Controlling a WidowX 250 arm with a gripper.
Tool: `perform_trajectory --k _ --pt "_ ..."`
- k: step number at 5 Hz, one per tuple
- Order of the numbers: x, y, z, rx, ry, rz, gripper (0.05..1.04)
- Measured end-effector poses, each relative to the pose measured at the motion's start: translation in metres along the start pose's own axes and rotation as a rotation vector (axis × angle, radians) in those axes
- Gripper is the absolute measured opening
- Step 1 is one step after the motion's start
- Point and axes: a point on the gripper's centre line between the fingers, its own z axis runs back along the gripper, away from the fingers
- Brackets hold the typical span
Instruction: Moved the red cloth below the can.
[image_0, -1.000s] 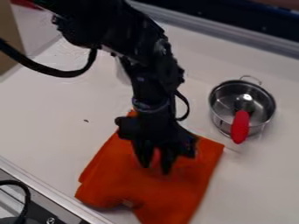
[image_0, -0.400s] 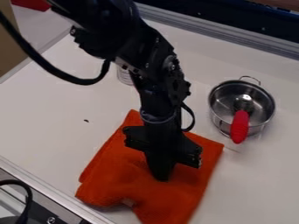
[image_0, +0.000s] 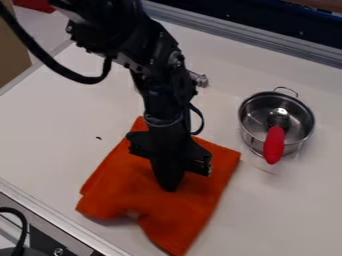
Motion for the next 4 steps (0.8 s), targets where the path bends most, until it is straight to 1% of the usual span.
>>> perform_trajectory --k 1,2,3,4 --pt "0.007 0.024 0.0 0.032 0.03 0.0 0.052" --pt "0.011 0.043 0.005 0.038 0.045 -0.035 0.052" --pt "0.007 0.06 0.014 0.019 0.036 -0.058 0.052" --pt "0.0 0.071 0.019 0.002 0.068 -0.055 0.052"
